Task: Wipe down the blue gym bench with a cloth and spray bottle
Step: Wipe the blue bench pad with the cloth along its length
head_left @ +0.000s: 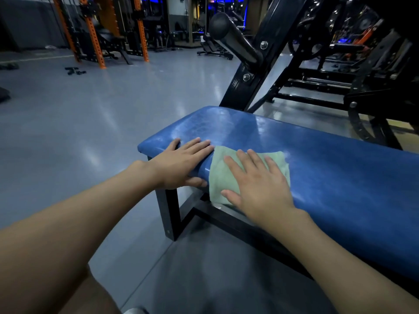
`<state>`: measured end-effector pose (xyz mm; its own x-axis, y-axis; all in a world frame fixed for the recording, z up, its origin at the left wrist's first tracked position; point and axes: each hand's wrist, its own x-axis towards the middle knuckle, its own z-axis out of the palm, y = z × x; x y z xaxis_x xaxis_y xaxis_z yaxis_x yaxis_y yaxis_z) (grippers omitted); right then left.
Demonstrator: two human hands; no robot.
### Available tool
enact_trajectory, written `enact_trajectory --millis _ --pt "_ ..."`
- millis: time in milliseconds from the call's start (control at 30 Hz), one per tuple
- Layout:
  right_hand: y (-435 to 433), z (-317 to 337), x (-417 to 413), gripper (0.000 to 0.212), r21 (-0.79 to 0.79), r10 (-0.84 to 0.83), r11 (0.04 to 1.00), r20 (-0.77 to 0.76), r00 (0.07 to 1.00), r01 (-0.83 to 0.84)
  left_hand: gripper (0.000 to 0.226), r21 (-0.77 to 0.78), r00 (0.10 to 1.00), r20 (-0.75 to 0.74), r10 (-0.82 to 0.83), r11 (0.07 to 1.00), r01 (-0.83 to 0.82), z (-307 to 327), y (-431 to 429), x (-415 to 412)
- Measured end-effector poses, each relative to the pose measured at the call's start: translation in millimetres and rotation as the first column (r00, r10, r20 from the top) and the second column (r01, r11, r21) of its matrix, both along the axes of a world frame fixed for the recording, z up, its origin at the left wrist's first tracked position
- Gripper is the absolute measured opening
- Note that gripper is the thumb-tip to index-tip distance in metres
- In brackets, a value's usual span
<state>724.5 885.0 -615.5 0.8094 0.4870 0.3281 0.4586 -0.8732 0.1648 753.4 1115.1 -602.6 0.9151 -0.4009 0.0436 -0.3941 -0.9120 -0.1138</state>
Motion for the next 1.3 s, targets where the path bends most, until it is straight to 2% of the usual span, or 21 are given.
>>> enact_trajectory --millis 67,167,333,533,667,733,833,1000,1100,1200,1300 --pt "-25.8 -9.2 -10.4 0.077 0.051 0.001 0.999 0.084 0.996 -0.005 0.093 -0.009 0.999 -0.011 -0.034 0.999 0.034 1.9 -6.6 -2.1" --pt "-53.0 -16.5 -21.5 0.077 0.027 -0.045 0.999 0.115 0.992 0.042 0.092 0.016 0.994 -0.006 -0.113 0.993 0.113 1.8 -25.9 -4.8" --pt "-24.0 -10.9 -7.7 0.077 0.032 -0.072 0.997 0.055 0.996 0.07 0.095 0.018 0.994 -0.005 -0.109 0.994 0.109 2.0 -39.9 -3.1" --pt "-86.6 -16.6 -40.5 0.075 0.049 -0.052 0.998 0.164 0.985 0.044 0.099 0.048 0.995 -0.016 -0.101 0.994 0.102 4.5 -45.7 -5.0" --pt "-73.0 -15.2 -30.0 0.076 0.037 -0.123 0.992 0.106 0.987 0.119 0.099 0.049 0.994 -0.027 -0.102 0.993 0.103 3.2 -51.0 -7.3" --pt "-70.5 -14.5 -28.9 0.075 0.035 -0.1 0.995 0.092 0.991 0.097 0.099 0.05 0.993 -0.018 -0.119 0.992 0.119 4.0 -54.6 -7.0" --pt "-107.6 -15.1 -45.9 0.072 0.054 -0.1 0.994 0.118 0.988 0.095 0.098 0.035 0.983 -0.01 -0.185 0.982 0.185 6.6 -67.0 -7.4" --pt "-130.5 -16.9 -61.7 0.073 0.078 -0.262 0.964 0.125 0.957 0.253 0.108 0.085 0.976 0.011 -0.217 0.973 0.215 -0.8 -89.0 -7.9" --pt "-114.9 -19.6 -57.8 0.073 0.062 -0.264 0.964 0.114 0.958 0.258 0.111 0.066 0.973 -0.011 -0.231 0.971 0.231 0.1 -94.2 -6.2" --pt "-145.5 -19.6 -68.4 0.069 0.054 -0.231 0.973 0.115 0.966 0.226 0.111 0.032 0.957 -0.028 -0.287 0.957 0.288 2.6 -104.4 -5.2" --pt "-180.8 -22.3 -88.5 0.068 0.071 -0.292 0.956 0.13 0.947 0.285 0.104 -0.003 0.929 -0.029 -0.369 0.929 0.369 4.1 -121.8 -10.5"
